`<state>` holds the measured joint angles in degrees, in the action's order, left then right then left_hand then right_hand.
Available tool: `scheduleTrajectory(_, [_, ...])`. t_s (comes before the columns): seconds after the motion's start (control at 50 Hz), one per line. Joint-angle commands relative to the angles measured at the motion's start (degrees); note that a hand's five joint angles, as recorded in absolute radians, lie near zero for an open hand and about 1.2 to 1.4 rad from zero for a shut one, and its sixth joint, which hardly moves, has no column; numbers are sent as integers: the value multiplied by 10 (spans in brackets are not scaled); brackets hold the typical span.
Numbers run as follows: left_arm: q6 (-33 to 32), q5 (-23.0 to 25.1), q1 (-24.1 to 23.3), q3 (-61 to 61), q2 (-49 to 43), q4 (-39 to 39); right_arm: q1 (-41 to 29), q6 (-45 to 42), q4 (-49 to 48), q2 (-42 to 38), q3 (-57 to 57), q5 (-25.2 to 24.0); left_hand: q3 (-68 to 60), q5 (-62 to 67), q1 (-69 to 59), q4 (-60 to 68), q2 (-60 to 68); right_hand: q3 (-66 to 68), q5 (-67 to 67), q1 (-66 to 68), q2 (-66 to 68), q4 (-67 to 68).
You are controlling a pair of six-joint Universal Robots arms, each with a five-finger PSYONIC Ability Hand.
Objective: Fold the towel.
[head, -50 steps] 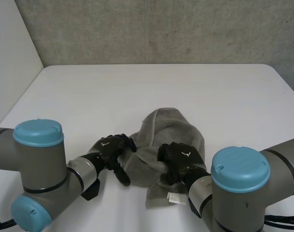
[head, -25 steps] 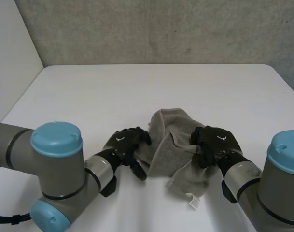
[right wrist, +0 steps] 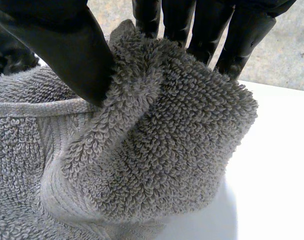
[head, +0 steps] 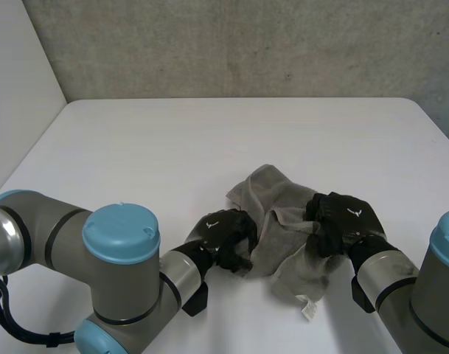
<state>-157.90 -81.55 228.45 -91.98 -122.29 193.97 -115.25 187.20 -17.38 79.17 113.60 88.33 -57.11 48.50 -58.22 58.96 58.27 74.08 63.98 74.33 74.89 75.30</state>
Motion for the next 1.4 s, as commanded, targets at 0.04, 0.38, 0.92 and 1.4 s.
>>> scheduleTrajectory(0.04, [27, -4, 0, 15, -13, 0, -1, -2, -11, 11, -3, 1, -229, 215, -218, 210, 217, 59, 60, 57, 51, 47])
scheduleTrajectory(0.38, [30, -4, 79, 99, 43, -1, -3, -69, -34, 39, -112, -127, -229, 215, -218, 210, 217, 59, 60, 57, 51, 47])
scheduleTrajectory(0.92, [-126, -4, 196, 160, 128, -46, 5, -297, -81, -89, -323, -365, -226, 212, -215, 207, 214, -198, -197, -200, -206, -210])
scheduleTrajectory(1.4, [-271, 58, 206, -3, 112, 23, 16, -379, 126, -102, -256, -194, 440, -454, 451, -459, -452, -448, -447, -451, -456, -460])
